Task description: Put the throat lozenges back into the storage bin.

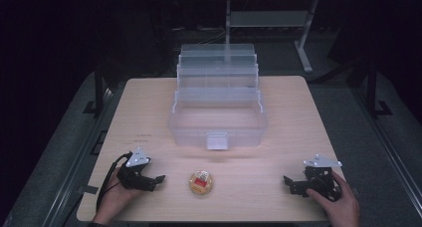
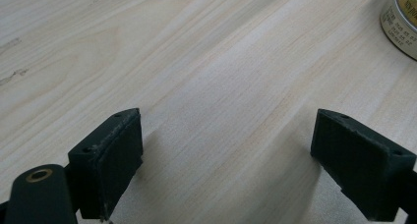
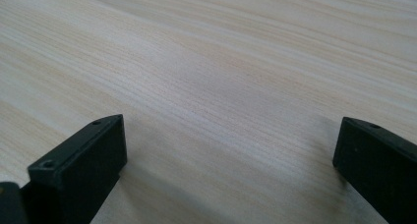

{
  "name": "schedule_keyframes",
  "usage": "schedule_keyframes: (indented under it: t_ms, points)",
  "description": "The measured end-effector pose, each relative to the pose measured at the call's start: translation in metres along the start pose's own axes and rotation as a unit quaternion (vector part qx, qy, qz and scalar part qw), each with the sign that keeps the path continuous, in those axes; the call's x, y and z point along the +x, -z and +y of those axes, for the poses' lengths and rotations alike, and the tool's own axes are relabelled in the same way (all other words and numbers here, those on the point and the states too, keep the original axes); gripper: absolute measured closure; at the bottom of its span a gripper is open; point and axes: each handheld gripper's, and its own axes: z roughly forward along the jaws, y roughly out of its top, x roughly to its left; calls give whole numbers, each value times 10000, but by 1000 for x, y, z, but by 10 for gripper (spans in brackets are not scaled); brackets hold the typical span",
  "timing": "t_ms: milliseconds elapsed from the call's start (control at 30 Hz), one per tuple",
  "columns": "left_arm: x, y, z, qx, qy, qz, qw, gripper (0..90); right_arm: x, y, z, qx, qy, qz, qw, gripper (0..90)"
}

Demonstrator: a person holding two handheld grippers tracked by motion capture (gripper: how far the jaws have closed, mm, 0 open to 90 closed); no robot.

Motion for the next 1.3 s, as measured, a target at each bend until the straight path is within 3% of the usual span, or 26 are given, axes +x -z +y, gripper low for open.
schedule_keyframes:
  t_ms: [567, 1300]
  points:
    - [0, 7, 8, -27, 117, -196, 9997, 123, 0, 0, 0, 0, 1, 0, 10000, 0]
    - [-5, 12, 20, -25, 49, -314, 9995, 126, 0, 0, 0, 0, 2, 0, 10000, 0]
